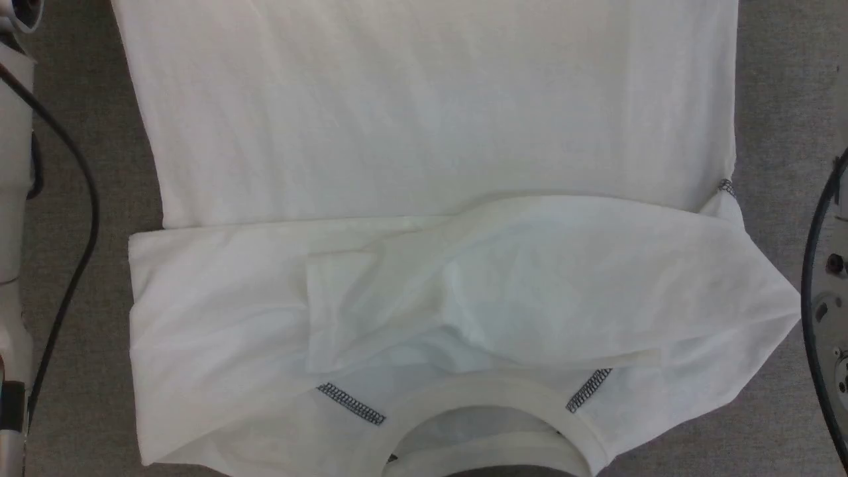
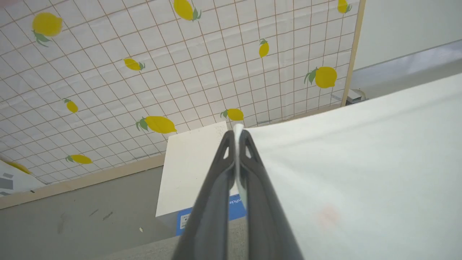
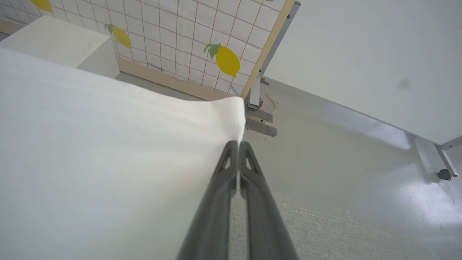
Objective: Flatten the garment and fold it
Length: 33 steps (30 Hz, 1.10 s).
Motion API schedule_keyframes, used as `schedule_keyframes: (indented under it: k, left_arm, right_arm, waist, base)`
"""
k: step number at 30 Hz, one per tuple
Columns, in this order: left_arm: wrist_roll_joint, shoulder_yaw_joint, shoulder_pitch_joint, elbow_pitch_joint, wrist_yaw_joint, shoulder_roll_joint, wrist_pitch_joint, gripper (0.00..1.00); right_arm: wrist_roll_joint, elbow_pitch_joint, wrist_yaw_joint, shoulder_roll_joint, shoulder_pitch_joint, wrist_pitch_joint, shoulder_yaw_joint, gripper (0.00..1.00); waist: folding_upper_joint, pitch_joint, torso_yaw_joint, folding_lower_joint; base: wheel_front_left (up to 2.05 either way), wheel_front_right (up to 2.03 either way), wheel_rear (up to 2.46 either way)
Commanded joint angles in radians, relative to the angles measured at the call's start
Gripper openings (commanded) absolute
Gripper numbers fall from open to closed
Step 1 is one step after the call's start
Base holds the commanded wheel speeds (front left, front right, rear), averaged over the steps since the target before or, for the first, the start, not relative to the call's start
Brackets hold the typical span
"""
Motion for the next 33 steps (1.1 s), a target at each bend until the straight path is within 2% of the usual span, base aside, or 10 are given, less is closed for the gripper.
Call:
schedule_keyframes:
  k: [1,5,8,11,15,20,24,28,33]
  left_arm:
    - [0.008,-0.002,-0.012,0.011,0.006,0.004,-0.038,0.0]
    - [-0.009,-0.016,0.057,0.031,-0.019,-0.01,-0.119,0.0]
    - [-0.025,-0.025,0.148,0.016,-0.032,-0.011,-0.172,0.0]
    - [-0.043,-0.031,0.275,-0.032,-0.03,-0.008,-0.214,0.0]
    - [-0.072,-0.042,0.472,-0.124,-0.023,0.006,-0.239,0.0]
    - [-0.124,-0.059,0.744,-0.27,-0.012,0.041,-0.212,0.0]
    - [-0.164,-0.066,0.935,-0.38,0.01,0.071,-0.181,0.0]
    - [-0.204,-0.07,1.088,-0.446,0.034,0.084,-0.166,0.0]
    - [-0.253,-0.079,1.225,-0.466,0.053,0.075,-0.164,0.0]
  right_arm:
    - [0.02,0.005,-0.002,-0.005,0.026,-0.039,0.01,0.0]
    - [0.107,-0.001,-0.002,-0.013,0.11,-0.146,0.075,0.0]
    - [0.186,-0.045,-0.002,-0.044,0.204,-0.22,0.156,0.0]
    - [0.261,-0.137,-0.002,-0.099,0.338,-0.287,0.236,0.0]
    - [0.336,-0.285,-0.002,-0.174,0.548,-0.335,0.279,0.0]
    - [0.396,-0.467,-0.002,-0.238,0.828,-0.345,0.255,0.0]
    - [0.425,-0.58,-0.002,-0.26,1.03,-0.318,0.201,0.0]
    - [0.441,-0.646,-0.002,-0.252,1.21,-0.268,0.107,0.0]
    - [0.437,-0.706,-0.002,-0.202,1.377,-0.207,0.014,0.0]
  waist:
    - [0.0,-0.029,0.0,-0.0001]
    - [0.0,-0.1,0.006,-0.0001]
    - [0.0,-0.169,0.014,-0.0001]
    - [0.0,-0.255,0.028,-0.0001]
    - [0.0,-0.373,0.045,-0.0001]
    - [0.0,-0.486,0.064,-0.0001]
    - [0.0,-0.533,0.08,-0.0001]
    - [0.0,-0.552,0.098,-0.0001]
    - [0.0,-0.57,0.113,-0.0001]
  base:
    - [0.0,0.0,0.0]
    - [0.0,0.0,0.0]
    - [0.0,0.0,0.0]
    - [0.0,0.0,0.0]
    - [0.0,0.0,0.0]
    - [0.0,0.0,0.0]
    - [0.0,0.0,0.0]
    - [0.0,0.0,0.0]
    - [0.0,0.0,0.0]
